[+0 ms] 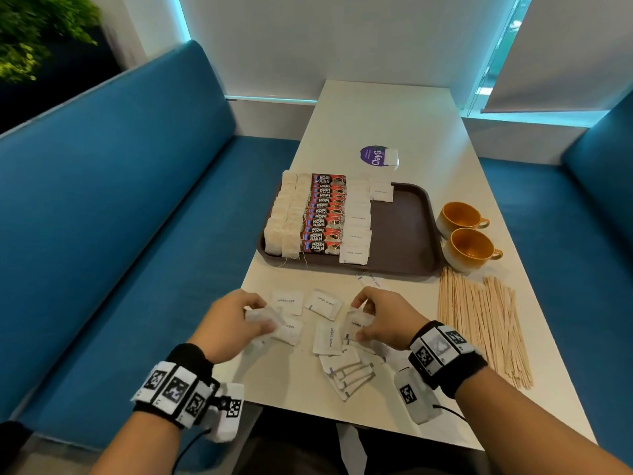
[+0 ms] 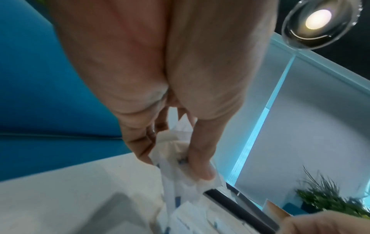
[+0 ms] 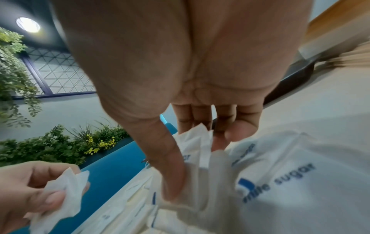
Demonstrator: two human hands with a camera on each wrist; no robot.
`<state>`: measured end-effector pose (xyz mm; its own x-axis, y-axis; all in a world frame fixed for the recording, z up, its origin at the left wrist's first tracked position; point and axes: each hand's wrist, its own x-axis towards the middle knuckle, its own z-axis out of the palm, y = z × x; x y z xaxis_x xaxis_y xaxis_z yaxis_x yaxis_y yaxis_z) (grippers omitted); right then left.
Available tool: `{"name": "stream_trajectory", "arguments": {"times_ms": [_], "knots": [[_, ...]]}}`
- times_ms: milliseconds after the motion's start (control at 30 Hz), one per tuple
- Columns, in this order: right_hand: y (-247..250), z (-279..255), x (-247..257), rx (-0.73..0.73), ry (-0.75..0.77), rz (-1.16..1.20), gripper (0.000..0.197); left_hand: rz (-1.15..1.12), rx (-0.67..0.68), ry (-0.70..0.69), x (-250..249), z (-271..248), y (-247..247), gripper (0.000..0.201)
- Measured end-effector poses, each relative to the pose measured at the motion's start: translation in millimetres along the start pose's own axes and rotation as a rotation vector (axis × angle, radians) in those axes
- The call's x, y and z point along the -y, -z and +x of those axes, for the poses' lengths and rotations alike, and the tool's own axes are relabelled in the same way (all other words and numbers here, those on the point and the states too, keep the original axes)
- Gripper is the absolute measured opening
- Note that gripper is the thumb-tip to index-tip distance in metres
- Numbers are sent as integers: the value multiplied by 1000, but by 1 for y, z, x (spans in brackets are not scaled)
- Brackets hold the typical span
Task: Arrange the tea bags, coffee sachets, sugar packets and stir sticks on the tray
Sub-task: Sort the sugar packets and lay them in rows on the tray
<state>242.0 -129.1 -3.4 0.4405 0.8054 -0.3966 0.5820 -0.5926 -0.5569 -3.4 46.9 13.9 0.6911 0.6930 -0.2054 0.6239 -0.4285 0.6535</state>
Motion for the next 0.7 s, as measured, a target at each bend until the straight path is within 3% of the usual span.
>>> {"name": "stream_trajectory", "arguments": {"times_ms": [100,267,333,400,533,600,700], "knots": [[5,1,-2,-7,18,-35,31,-49,3,9,5,1,10,13],[20,6,10,-3,37,59,17,64,181,-78,-7,12,-7,21],[22,14,22,10,53,118,20,177,241,-120,-14,14,-17,19],[16,27,33,5,50,134,37,256,263,-168,-17,15,-24,25],[-4,44,49,12,10,-24,59,282,266,-182,-15,13,-27,34],[-10,47,54,-2,0,-92,52,303,287,-176,-13,12,-28,42],[-13,51,59,-14,-10,-152,45,262,286,-152,-10,8,-28,37]]}}
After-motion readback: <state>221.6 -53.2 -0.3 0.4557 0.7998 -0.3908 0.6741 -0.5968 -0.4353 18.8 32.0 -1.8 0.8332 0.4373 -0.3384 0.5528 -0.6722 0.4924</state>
